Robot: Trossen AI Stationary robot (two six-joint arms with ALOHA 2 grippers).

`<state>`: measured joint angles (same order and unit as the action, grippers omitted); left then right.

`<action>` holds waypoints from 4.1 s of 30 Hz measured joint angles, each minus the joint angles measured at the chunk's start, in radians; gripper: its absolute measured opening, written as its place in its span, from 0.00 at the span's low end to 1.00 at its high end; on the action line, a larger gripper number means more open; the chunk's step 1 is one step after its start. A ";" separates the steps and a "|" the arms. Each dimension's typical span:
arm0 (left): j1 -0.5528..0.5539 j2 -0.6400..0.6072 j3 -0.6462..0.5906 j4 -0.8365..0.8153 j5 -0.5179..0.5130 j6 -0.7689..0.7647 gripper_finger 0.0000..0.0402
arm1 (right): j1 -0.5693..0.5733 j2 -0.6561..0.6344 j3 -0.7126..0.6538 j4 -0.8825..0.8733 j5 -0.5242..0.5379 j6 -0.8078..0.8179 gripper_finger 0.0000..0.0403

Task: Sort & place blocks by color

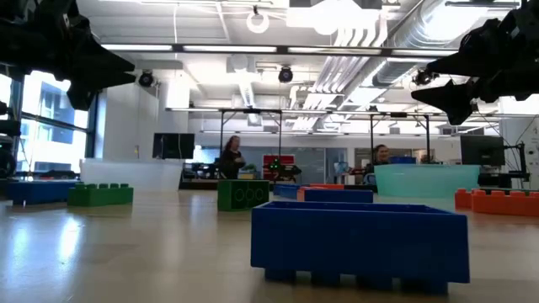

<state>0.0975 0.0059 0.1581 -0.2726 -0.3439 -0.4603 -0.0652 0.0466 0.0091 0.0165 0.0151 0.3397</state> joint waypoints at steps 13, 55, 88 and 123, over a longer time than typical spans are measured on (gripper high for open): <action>0.000 0.000 0.000 0.000 0.000 0.000 0.25 | 0.000 0.000 0.000 0.000 0.000 0.000 0.69; 0.000 0.000 0.000 0.010 -0.005 0.000 0.25 | 0.000 0.000 0.000 0.000 0.000 0.000 0.69; 0.000 0.041 0.078 0.284 0.048 -0.056 0.25 | 0.000 0.000 0.000 0.000 0.000 0.000 0.69; 0.000 0.888 1.057 -0.815 0.140 -0.261 0.48 | 0.000 0.000 0.000 0.000 0.000 0.000 0.69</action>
<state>0.0978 0.8936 1.2156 -1.0879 -0.2043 -0.7212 -0.0650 0.0467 0.0091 0.0166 0.0151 0.3397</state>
